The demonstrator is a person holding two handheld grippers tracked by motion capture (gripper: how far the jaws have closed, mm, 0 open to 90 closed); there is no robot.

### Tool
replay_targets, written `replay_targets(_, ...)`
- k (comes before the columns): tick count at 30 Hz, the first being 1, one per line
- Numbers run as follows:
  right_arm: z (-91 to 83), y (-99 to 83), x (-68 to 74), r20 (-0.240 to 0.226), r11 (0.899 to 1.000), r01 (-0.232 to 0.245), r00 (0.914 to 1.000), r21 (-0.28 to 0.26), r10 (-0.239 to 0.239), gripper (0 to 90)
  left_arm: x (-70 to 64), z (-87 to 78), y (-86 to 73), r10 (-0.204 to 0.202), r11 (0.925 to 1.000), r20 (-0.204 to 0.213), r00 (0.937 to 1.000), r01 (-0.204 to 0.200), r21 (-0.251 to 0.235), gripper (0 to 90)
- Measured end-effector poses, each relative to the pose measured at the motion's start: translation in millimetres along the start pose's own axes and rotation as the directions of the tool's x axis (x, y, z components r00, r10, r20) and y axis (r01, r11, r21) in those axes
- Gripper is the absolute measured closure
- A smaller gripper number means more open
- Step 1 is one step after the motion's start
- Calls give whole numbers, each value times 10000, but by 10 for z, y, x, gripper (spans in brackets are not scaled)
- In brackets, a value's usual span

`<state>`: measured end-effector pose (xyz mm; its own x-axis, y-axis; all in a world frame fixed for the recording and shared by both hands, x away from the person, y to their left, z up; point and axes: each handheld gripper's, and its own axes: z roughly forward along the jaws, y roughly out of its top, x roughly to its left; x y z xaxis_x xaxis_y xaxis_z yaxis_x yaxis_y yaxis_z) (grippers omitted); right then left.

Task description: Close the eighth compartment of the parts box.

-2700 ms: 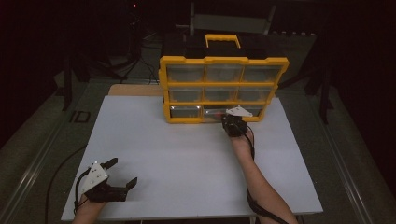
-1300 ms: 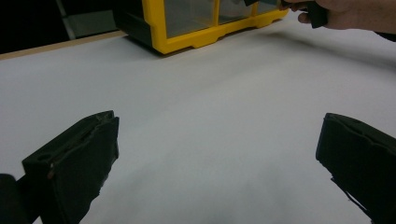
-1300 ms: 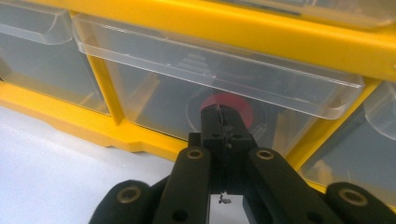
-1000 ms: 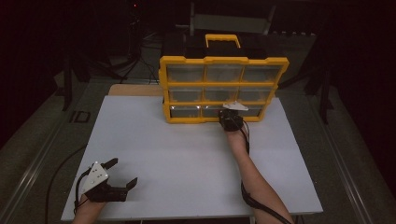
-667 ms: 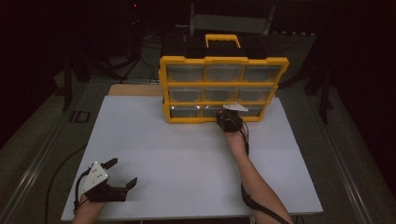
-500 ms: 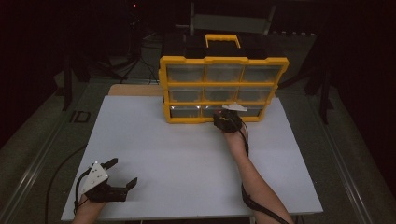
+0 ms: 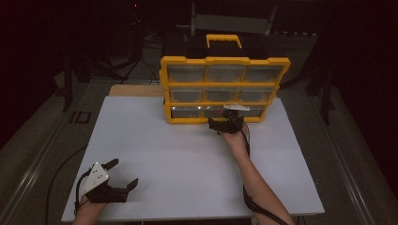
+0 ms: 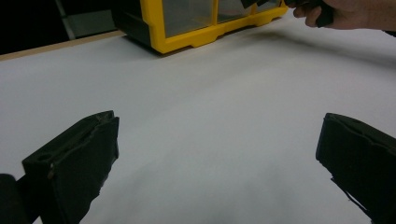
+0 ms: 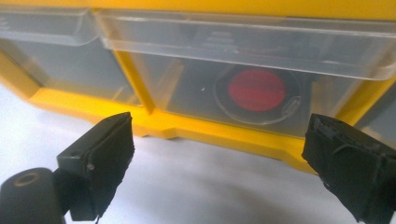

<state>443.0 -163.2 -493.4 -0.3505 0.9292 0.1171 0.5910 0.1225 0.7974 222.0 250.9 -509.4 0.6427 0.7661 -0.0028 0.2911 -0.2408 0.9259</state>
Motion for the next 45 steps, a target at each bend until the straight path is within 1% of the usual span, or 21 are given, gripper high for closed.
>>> replay_targets(2,-8,-1,4,-206,9999,122,9997,61,-120,88,3,0,1,-24,10000,-16,10000,24,-10,0)
replay_targets(7,-46,-1,9,-253,9996,248,9994,-129,-252,88,0,11,8,-87,10000,-15,10000,87,-22,0)
replay_targets(8,-51,-2,7,-394,9996,238,9989,-160,-244,89,1,14,8,-107,9999,-12,9999,106,-25,0)
replay_targets(9,-58,-4,10,-426,9994,276,9987,-219,-285,89,1,18,9,-123,9999,-9,9999,123,-27,0)
replay_targets(10,-67,-5,13,-398,9986,446,9982,-298,-457,89,2,23,9,-125,9999,-4,9999,125,-24,0)
replay_targets(11,-67,-5,13,-398,9986,446,9982,-298,-457,89,2,23,9,-125,9999,-4,9999,125,-24,0)
replay_targets(12,-84,3,15,-566,9971,655,9961,-389,-676,89,1,26,10,-118,9999,8,9999,118,-2,0)
replay_targets(15,-111,13,29,-820,9958,762,9934,-512,-802,89,-2,32,10,-77,10000,16,10000,77,25,0)
replay_targets(16,-111,13,29,-820,9958,762,9934,-512,-802,89,-2,32,10,-77,10000,16,10000,77,25,0)
replay_targets(17,-130,13,48,-954,9940,930,9906,-572,-982,90,-2,32,10,-86,10000,14,10000,86,20,0)
replay_targets(20,-146,13,66,-1126,9928,1054,9874,-576,-1113,90,1,33,8,-103,9999,18,9999,103,21,0)
replay_targets(21,-162,15,85,-1219,9897,1280,9833,-648,-1351,90,2,35,6,-86,10000,18,10000,86,32,0)
replay_targets(23,-167,18,90,-1253,9885,1357,9817,-673,-1433,89,1,36,6,-78,10000,11,10000,78,37,0)
replay_targets(25,-187,22,98,-1466,9888,1311,9792,-707,-1403,90,-2,31,4,-66,10000,16,10000,66,46,0)
replay_targets(27,-201,21,107,-1563,9885,1342,9772,-702,-1438,90,-5,26,3,-51,10000,10,10000,51,42,0)
replay_targets(28,-210,18,114,-1698,9879,1368,9744,-733,-1475,90,-5,23,3,-48,10000,7,10000,48,33,0)
replay_targets(30,-226,17,132,-1707,9857,1512,9719,-743,-1619,89,-3,17,5,-32,10000,0,10000,32,29,0)
replay_targets(33,-244,25,137,-1804,9857,1504,9702,-761,-1620,90,0,12,2,-40,10000,-14,10000,40,12,0)
replay_targets(36,-284,43,143,-1937,9835,1595,9656,-857,-1734,90,-2,9,-1,-30,10000,-17,10000,30,8,0)
replay_targets(42,-359,34,207,-2317,9748,2022,9478,-938,-2189,90,-6,5,0,-10,10000,-13,10000,10,9,0)
replay_targets(45,-398,31,228,-2531,9733,2060,9408,-1014,-2255,90,-5,1,-3,-13,10000,-20,10000,13,13,0)
